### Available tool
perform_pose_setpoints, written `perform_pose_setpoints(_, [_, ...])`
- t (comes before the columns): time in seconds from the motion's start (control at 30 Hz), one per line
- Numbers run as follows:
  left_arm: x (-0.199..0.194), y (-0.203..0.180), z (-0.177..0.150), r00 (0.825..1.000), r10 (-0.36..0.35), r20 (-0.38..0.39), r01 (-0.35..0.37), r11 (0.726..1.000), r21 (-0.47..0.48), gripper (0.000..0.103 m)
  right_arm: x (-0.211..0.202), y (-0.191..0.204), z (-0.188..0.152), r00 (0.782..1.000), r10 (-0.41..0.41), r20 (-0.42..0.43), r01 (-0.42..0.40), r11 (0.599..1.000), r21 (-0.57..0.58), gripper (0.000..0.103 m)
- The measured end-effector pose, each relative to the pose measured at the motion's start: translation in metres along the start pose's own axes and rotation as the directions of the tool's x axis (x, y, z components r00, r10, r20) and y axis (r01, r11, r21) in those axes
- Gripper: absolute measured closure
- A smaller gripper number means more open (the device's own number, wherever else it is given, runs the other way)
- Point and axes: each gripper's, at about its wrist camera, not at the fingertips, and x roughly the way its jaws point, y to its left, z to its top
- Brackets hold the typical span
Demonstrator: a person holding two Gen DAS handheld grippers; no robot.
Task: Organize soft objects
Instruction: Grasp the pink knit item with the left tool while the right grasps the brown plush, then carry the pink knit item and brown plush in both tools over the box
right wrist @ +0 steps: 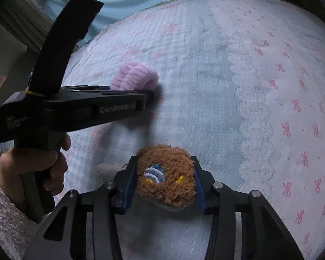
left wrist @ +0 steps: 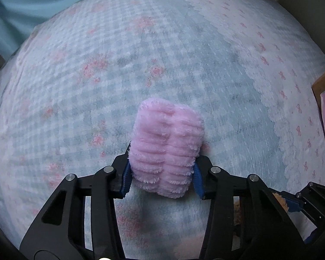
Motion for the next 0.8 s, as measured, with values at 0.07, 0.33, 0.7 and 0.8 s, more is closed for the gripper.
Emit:
perform_pose_setpoints(0.07, [-0.002,-0.002,0.0,1.0,-0.001,0.003,0.001,1.0,-0.001,0.062,-0.001,-0.001,0.0,1.0,0.004,0.003,-0.004,1.0,0.004,0.062])
perform_pose_setpoints(0.33, [-0.028,-0.008,0.001,1.0,0.009,0.028,-0.009,1.0,-0.006,0.062,-0.023,-0.005,0.005,0.999,-0.017,0.043,0.016,1.0,0.014,0.062])
perform_pose_setpoints(0.7, [-0.122,-0.028,0.013,0.994,0.035,0.106,-0.035,0.999,-0.009,0.062,-0.111,-0.007,0.026,0.993,-0.033,0.112,0.035,0.999,-0.021,0.062])
perform_pose_setpoints(0.8, [-0.156,-0.039,0.018,0.991,0.04,0.131,-0.039,0.999,-0.011,0.062,-0.148,-0.008,0.031,0.988,-0.043,0.146,0.047,0.999,-0.025,0.062])
